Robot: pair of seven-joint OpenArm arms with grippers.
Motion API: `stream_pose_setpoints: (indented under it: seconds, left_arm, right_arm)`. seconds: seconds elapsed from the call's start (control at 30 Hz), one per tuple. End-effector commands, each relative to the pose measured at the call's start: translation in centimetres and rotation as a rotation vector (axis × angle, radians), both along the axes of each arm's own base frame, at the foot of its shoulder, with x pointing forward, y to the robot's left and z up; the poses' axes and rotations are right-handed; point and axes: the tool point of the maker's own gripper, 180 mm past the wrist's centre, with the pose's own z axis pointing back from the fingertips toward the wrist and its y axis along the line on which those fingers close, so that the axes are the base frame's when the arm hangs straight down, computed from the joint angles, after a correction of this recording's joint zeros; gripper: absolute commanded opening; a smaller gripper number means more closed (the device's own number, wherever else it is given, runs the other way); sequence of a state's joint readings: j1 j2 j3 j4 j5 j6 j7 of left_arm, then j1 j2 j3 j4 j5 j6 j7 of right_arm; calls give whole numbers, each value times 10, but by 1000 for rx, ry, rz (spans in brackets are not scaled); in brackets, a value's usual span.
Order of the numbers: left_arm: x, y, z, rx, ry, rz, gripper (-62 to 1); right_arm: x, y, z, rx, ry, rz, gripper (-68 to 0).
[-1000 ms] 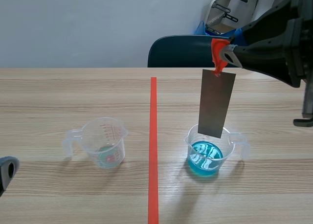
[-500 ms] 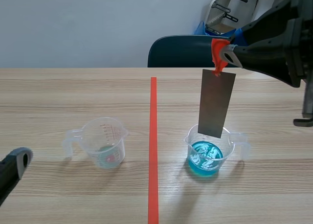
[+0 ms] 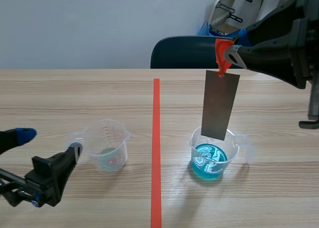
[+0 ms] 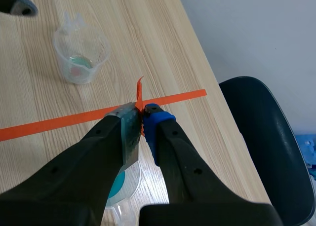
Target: Do the redox reaction experiment
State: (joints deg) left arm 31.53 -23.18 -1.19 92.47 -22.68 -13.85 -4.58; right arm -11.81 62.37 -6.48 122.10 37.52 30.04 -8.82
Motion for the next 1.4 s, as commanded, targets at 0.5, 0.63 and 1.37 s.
stream_pose_setpoints:
  seconds: [0.5, 0.63, 1.37]
  left_arm:
    - [70, -113, 5, -81, -179, -270, -583]
    - [77, -139, 5, -88, -201, -328, -583]
    - [59, -215, -13, -60, -204, -515, -583]
  right_arm:
    - [2, 2, 8, 18, -25, 6, -667]
    - [2, 2, 8, 18, -25, 6, -667]
    - [2, 2, 8, 19, -27, 7, -667]
